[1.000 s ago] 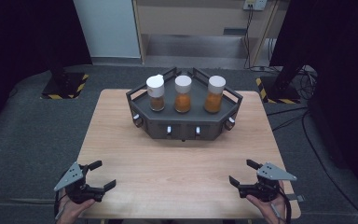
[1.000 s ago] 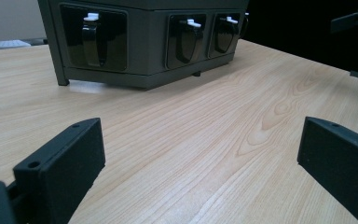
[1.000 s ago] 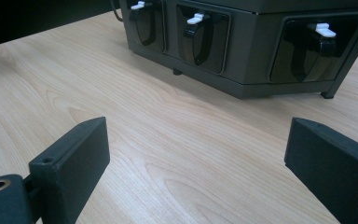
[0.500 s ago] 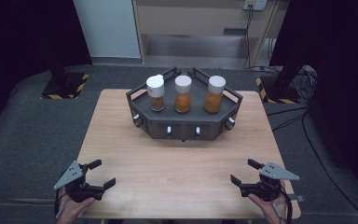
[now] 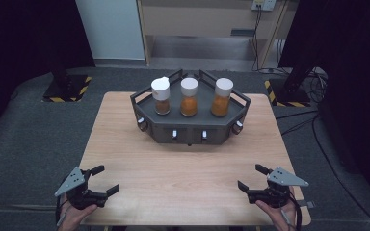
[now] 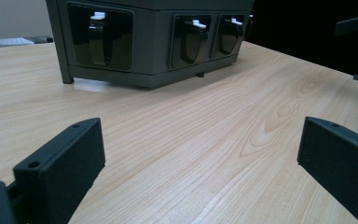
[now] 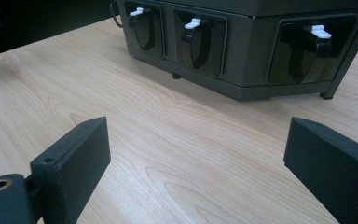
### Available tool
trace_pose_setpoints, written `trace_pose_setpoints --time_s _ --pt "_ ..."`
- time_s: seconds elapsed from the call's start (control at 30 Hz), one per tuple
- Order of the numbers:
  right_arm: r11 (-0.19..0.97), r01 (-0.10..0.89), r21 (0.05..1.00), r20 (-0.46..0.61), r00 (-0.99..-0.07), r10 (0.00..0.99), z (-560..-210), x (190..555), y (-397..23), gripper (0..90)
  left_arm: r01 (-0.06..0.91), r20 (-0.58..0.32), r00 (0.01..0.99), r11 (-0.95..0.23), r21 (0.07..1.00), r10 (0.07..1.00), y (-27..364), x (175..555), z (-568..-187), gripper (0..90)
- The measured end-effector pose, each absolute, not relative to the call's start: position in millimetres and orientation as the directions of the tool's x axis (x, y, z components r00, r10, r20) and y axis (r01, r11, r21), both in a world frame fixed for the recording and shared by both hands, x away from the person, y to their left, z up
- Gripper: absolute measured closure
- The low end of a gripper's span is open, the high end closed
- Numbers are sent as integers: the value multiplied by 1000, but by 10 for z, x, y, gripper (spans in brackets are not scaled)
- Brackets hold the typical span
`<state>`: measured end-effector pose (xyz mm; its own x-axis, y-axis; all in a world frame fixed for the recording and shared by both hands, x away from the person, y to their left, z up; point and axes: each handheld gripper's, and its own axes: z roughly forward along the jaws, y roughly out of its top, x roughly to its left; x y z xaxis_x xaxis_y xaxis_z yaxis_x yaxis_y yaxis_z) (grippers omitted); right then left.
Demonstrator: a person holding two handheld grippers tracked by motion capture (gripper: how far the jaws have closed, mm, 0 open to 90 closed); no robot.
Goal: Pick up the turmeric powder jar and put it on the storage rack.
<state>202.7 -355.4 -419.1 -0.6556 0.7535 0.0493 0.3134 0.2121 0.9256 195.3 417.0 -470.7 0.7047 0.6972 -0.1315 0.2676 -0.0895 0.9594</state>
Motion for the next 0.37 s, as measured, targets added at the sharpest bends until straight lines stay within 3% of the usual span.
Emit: trace_pose_setpoints --time_s 0.37 --pt "212 312 926 48 -655 754 -4193 2031 -3555 69 265 -126 707 -96 959 696 4164 1957 -4701 0"
